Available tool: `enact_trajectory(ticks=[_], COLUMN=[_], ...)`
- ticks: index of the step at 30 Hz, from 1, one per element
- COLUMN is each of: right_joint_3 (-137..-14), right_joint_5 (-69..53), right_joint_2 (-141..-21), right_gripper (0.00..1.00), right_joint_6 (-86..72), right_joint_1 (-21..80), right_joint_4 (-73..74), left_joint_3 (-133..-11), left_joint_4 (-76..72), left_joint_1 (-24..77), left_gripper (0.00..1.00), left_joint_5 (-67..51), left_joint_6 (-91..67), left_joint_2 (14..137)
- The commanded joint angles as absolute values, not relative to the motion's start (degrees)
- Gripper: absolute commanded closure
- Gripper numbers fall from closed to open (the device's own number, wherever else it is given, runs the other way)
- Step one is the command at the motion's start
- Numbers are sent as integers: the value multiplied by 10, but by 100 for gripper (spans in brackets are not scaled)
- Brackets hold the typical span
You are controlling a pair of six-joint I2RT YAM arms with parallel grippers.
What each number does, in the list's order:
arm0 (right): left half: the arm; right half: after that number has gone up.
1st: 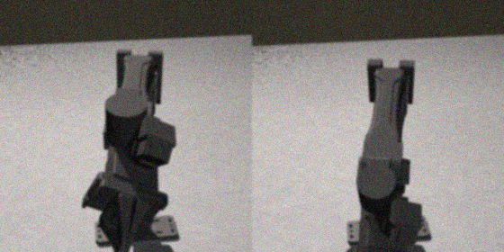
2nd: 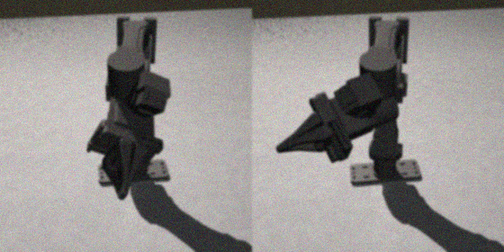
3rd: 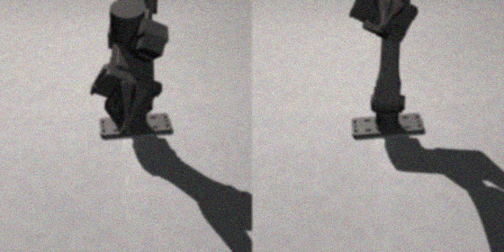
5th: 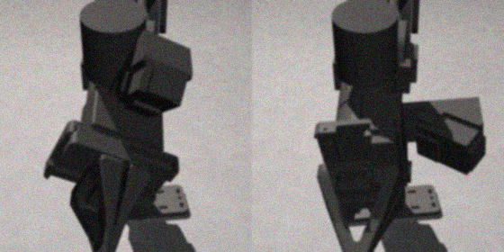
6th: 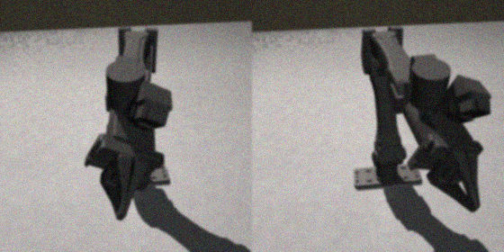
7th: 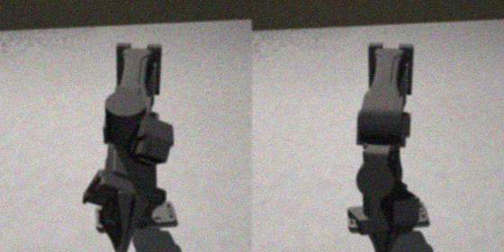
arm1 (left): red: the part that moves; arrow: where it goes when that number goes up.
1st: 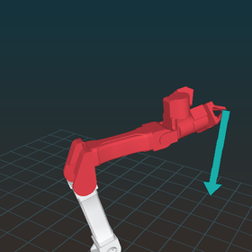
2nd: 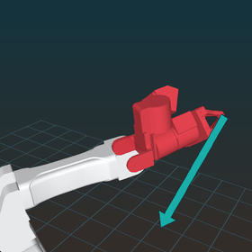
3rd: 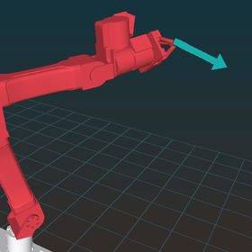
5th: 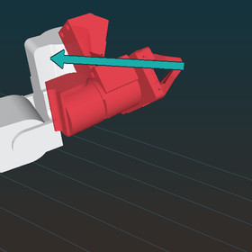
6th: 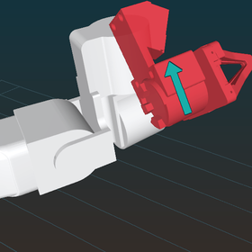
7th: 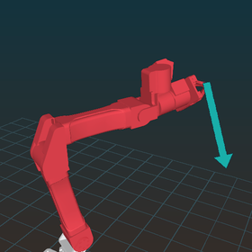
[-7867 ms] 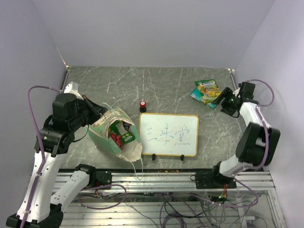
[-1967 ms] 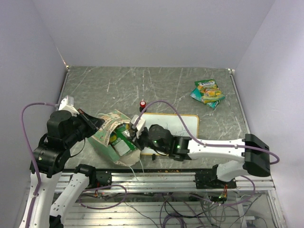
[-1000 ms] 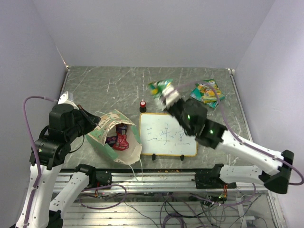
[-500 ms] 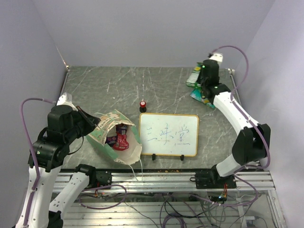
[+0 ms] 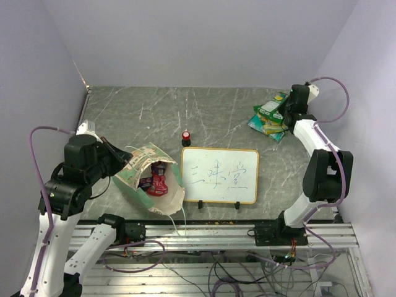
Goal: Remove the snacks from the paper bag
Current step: Place the snack at the center of the board.
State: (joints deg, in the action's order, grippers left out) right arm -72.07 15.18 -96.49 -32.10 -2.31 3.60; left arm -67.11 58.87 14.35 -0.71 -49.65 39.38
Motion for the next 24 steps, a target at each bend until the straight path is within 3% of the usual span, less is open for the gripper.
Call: enact_trajectory(ticks=[1,10,16,24], right_joint_3=[-677,-605,-591,-600], right_joint_5=[97,83,78,74], right_joint_2=[-961,-990,-976,-924], right_gripper=[100,98,72,27], right_joint_6=[-343,-350,-340,-314], right_joint_1=[-44,-62,-66,-70], right_joint_4=[-32,-88,-66,-3], left_joint_3=[-684,-694,-696,-714], left_joint_4=[592,588,587,591], left_joint_1=[145,145,145,145], left_gripper=[93,93,93,93], left_joint_5=[-13,-11,-16,-12], left_joint_6=[-496,-486,-479,-465], left_joint_2=[402,415,423,437])
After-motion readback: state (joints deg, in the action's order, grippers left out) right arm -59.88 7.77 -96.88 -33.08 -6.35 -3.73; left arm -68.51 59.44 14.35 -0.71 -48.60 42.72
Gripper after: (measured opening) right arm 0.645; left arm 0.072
